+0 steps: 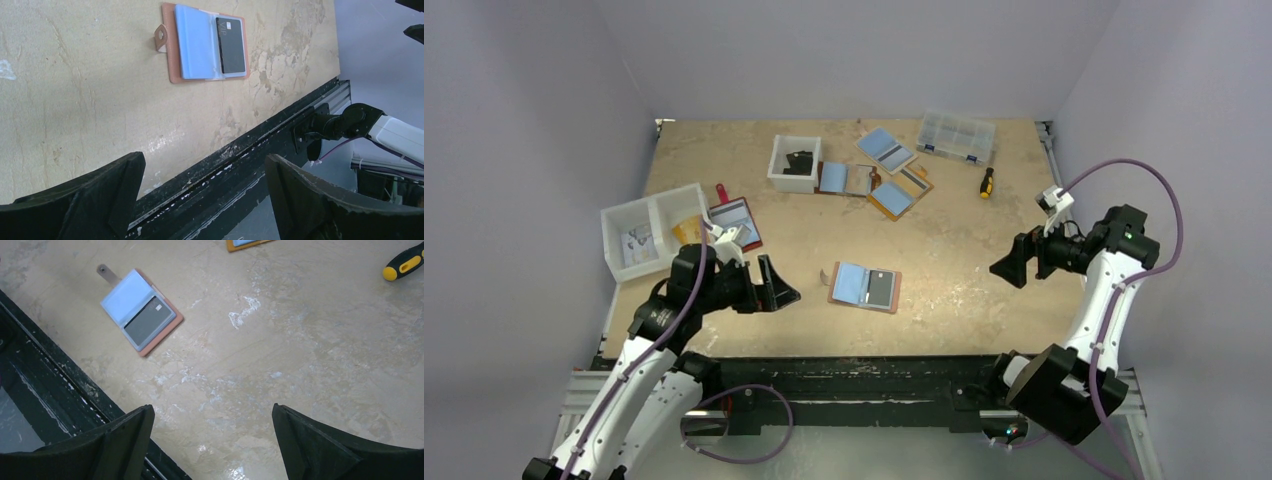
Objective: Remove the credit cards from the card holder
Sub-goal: Remove the credit card from the card holder.
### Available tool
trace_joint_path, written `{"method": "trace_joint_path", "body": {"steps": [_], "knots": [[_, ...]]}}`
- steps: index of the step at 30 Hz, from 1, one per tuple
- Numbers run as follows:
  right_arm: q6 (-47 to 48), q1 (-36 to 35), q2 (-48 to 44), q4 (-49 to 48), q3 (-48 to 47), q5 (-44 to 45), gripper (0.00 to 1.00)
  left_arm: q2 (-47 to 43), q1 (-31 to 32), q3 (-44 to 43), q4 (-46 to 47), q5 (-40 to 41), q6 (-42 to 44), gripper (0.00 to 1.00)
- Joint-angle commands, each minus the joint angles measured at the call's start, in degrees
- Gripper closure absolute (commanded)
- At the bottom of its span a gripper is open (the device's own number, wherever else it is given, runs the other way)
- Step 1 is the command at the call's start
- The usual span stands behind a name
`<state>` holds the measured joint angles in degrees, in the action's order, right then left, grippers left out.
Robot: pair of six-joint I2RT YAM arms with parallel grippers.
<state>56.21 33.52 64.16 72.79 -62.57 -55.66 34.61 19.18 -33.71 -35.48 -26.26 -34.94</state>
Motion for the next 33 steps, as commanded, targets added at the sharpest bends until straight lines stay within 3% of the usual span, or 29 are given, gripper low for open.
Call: {"method": "trace_joint_path", "body": {"steps": [1, 13, 22, 26, 28, 33], "knots": [[2.4, 1.9, 0.3, 2.3, -1.7, -2.4, 0.01, -0.2, 0.7, 0.0, 1.3, 0.9, -0.5, 0.02], [1.8, 2.0, 0.9, -0.5, 1.0, -2.0, 0.01, 3.4, 0.6, -0.3, 1.6, -0.2, -0.4, 0.02], [9.1, 0.6, 0.3, 1.5, 2.5, -3.0, 0.01, 8.6, 0.7, -2.0, 7.2, 1.4, -5.2, 0.03], [13.3, -9.0, 6.3, 1.9, 0.5, -2.3, 0.01, 13.5, 0.8, -4.1, 10.1, 3.0, -5.9, 0.08], [8.0, -16.2, 9.5, -2.5, -0.4, -1.9, 0.01, 17.2, 1.8, -6.4, 12.0, 3.3, -7.8, 0.10], [-10.0, -29.9, 14.5, -19.0, -0.8, -0.8, 0.07, 27.2, 12.7, -13.5, 15.4, 12.7, -9.6, 0.19]]}}
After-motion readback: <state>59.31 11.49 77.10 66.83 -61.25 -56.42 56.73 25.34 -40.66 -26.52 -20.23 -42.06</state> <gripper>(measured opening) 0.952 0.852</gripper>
